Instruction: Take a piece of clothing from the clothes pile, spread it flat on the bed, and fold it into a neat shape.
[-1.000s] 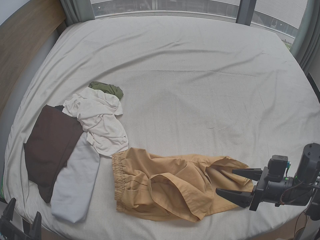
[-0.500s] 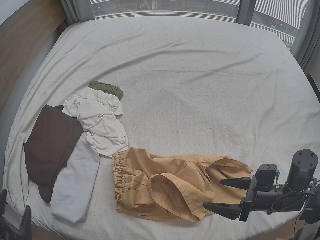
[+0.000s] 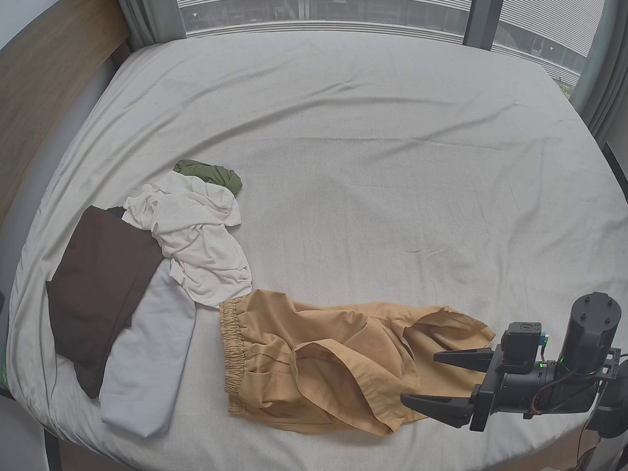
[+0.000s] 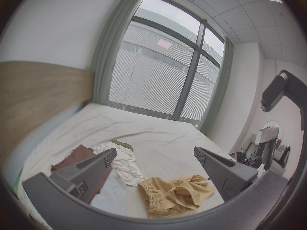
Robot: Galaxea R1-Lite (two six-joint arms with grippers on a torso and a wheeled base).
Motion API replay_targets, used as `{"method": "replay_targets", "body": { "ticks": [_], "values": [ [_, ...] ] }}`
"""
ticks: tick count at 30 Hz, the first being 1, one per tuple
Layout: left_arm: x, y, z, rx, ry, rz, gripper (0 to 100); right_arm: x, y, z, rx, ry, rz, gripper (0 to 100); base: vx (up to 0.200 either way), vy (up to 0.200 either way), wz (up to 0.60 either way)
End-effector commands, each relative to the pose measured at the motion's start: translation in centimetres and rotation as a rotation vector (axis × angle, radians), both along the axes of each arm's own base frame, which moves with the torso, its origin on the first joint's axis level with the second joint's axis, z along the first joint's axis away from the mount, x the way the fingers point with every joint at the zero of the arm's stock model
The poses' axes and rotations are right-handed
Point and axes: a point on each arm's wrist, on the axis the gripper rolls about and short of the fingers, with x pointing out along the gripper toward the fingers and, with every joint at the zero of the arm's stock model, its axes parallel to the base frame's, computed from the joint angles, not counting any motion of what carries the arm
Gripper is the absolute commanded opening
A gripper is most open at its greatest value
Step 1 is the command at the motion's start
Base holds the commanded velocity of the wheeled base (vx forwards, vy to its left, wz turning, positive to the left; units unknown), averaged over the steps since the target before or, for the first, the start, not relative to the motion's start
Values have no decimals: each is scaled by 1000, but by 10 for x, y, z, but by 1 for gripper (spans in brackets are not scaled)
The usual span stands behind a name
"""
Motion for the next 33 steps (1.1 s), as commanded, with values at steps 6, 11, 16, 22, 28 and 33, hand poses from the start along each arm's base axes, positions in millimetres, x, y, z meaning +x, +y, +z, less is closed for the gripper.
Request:
{"method": "replay_targets", "body": {
  "ticks": [6,11,16,22,28,33],
  "values": [
    [71,-27,2,5,163,-262,100,6,-10,2,12,-7,-20,100,0,0,0],
    [81,-30,2,12,189,-300,100,8,-14,2,19,-1,-19,100,0,0,0],
    [98,-34,-3,19,242,-284,100,6,-16,3,23,-6,-20,100,0,0,0],
    [121,-41,-25,37,366,-281,100,11,-20,1,19,4,-50,100,0,0,0],
    [140,-46,-50,43,436,-281,100,11,-22,0,21,12,-45,100,0,0,0],
    [146,-46,-60,39,433,-275,100,12,-22,1,24,10,-45,100,0,0,0]
  ]
}}
